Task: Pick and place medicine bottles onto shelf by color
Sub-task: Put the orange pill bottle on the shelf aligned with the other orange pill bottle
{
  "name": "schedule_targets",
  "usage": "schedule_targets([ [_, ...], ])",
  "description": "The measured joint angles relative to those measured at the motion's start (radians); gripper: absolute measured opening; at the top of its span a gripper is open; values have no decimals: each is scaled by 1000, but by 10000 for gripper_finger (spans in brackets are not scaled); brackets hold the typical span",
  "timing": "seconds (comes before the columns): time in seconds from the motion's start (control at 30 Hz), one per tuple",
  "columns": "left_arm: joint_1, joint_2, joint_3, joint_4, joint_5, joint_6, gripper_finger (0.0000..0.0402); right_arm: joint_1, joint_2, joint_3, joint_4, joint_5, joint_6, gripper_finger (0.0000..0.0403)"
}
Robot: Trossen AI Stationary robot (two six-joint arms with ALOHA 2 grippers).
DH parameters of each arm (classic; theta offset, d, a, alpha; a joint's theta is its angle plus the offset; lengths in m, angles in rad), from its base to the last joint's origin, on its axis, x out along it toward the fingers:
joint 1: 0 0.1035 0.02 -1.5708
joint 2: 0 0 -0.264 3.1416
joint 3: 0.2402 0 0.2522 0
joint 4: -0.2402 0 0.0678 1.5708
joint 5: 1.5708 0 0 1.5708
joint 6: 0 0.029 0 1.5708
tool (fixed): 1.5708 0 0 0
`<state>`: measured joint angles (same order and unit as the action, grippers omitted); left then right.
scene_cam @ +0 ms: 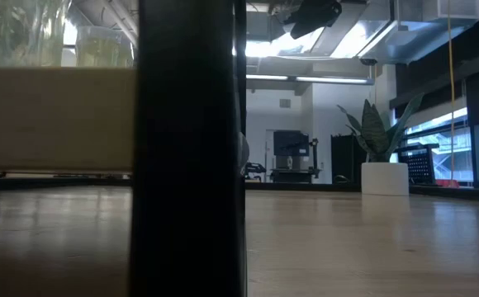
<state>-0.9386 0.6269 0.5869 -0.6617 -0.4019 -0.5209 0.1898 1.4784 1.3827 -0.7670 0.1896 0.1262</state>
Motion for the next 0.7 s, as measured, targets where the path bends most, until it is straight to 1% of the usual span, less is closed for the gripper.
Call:
schedule_targets([
  [0.17,-3,0,-3,2,-8,5,196,0,0,0,0,0,0,262],
  [0.3,-3,0,-28,-4,-37,-16,196,0,0,0,0,0,-1,262],
  [0.7,-3,-1,-38,-1,-28,-25,196,0,0,0,0,0,0,262],
])
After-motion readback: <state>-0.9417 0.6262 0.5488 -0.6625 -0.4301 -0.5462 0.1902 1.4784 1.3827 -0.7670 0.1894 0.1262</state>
